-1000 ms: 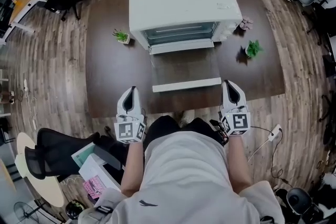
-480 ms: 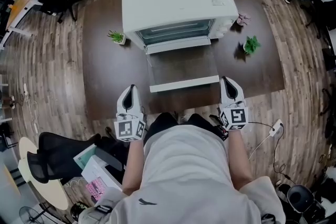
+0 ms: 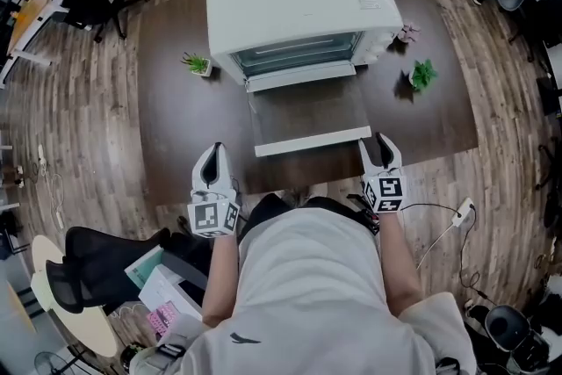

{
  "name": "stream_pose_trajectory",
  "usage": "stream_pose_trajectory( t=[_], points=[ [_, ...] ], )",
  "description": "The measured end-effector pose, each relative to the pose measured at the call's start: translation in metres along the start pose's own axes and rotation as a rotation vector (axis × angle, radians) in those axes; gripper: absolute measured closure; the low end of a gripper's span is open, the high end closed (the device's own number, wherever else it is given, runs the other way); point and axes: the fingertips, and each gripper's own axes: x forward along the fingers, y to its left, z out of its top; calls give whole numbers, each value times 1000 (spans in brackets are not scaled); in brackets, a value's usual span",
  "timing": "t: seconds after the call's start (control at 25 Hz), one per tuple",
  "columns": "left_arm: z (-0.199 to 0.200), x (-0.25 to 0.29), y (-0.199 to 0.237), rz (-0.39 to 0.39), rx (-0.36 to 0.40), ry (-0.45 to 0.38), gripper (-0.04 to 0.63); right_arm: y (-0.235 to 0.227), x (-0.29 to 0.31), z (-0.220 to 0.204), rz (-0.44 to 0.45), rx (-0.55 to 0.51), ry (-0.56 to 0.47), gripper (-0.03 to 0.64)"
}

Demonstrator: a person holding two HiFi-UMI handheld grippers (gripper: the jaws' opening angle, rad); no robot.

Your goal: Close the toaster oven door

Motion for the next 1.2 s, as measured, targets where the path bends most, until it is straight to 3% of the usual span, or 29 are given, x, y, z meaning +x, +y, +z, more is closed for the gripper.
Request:
stream_pose_trajectory(
  t=[0.2,0.36,0.56,0.76,1.2],
  points=[
    [-3,-1,4,2,-6,4,591,0,20,-52,22,3,188,402],
    [-3,-3,9,8,-3,6,591,3,37,-64,38,1,254,396],
    [-5,-6,15,17,1,12,591,12,39,-63,88,-45,248,453],
    [-4,-6,15,15,1,14,591,9,39,-56,90,41,239,517],
    [-22,-6,6,-25,3,55,591,9,30,-27,39,43,267,529]
  ],
)
